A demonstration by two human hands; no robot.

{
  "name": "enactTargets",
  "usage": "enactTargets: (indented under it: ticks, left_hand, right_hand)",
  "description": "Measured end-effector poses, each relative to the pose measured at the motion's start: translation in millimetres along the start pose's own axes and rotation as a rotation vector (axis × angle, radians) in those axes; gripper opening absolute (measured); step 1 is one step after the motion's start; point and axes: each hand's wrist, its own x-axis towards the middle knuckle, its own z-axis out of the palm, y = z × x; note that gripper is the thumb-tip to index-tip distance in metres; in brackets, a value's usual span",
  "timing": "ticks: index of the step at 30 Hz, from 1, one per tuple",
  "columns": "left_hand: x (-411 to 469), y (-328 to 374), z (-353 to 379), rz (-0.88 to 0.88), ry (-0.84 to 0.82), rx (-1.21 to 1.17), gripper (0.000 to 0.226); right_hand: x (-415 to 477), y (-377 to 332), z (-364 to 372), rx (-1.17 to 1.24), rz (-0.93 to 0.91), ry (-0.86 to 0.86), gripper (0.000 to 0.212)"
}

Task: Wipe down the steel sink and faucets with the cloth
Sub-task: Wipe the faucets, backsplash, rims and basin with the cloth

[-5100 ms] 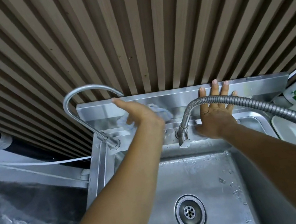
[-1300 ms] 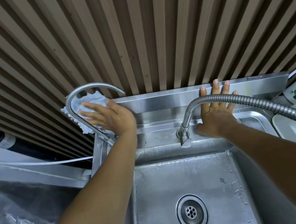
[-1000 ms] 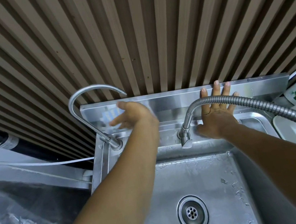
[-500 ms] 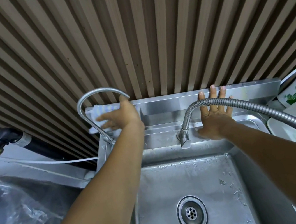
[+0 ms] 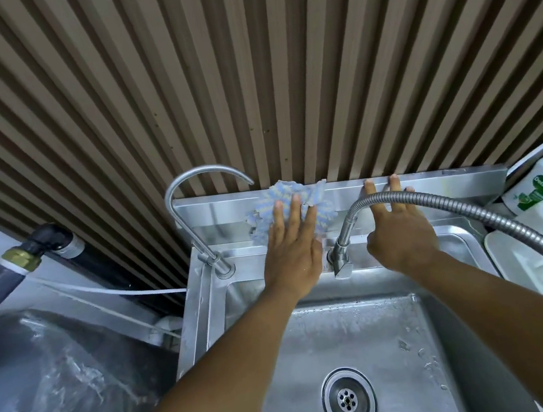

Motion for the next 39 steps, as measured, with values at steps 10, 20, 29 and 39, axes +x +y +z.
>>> enactTargets:
  ticks: [10,20,29,39]
  left_hand:
    - [42.0,-36.0,-65.1,-0.837,0.402,-0.397,0.071]
    - [75.1,35.0,-70.4,-1.065,0.437,-0.867,0.073]
    - [52.5,61.2,-42.8,-0.874,0.261,-0.899,0.080]
    - [44.0,-32.2,-56.9,-0.902,0.483,-0.411,0.077]
  right_hand:
    - [-1.0,0.4,-22.5,-0.080,0.003,-0.137,0.094]
    - [4.7,-6.9,-44.6,-0.171,0.022,-0.324,0.096]
    - [3.2,-4.4,-48.9,-0.166,0.012,-0.336,0.100]
    - [4.0,-4.9,-46.9,-0.143,0.014,-0.341,0.102]
